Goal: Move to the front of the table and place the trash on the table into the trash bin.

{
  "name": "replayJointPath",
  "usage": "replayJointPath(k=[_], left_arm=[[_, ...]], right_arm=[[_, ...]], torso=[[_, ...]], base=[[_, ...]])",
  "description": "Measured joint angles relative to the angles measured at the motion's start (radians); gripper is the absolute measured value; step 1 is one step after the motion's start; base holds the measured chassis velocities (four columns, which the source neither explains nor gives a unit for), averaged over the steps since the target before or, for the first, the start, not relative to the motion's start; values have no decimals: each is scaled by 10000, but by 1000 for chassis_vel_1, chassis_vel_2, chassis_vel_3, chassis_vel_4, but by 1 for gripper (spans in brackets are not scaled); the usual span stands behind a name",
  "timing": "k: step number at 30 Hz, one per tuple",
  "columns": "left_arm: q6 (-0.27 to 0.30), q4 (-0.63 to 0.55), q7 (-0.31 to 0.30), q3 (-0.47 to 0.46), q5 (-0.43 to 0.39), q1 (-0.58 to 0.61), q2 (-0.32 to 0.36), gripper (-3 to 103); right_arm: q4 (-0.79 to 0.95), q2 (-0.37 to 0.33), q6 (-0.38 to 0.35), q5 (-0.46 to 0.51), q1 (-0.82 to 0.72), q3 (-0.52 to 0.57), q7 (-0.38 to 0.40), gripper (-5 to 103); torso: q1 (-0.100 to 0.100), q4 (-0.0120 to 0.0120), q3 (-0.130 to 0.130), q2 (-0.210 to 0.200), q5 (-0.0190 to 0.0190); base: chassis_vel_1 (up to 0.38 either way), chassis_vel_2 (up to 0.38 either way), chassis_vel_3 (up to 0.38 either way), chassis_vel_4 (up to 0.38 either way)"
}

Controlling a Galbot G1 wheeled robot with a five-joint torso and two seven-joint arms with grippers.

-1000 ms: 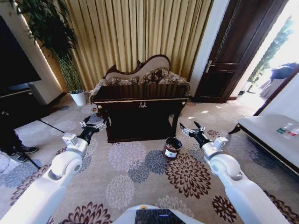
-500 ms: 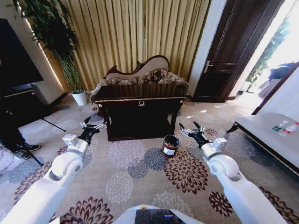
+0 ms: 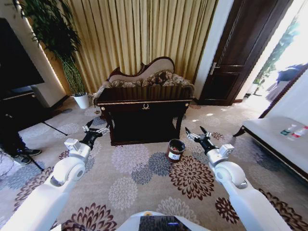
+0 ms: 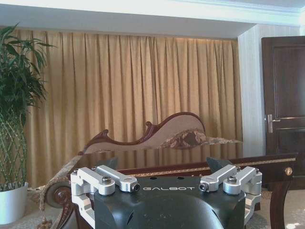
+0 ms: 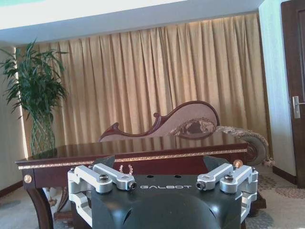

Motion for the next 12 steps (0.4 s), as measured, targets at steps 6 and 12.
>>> replayJointPath(k=[6, 12], left_arm=[[-3, 42, 44, -15, -16, 53, -28, 100], [74, 179, -228, 11, 104, 58, -98, 100]], right_arm=[[59, 197, 45, -127, 63, 3, 277, 100], [268, 492, -418, -309, 45, 46, 1169, 100]], torso=[[-1, 0, 0, 0, 0], [0, -1, 0, 0, 1]], base=[[0, 0, 0, 0], [0, 0, 0, 0]])
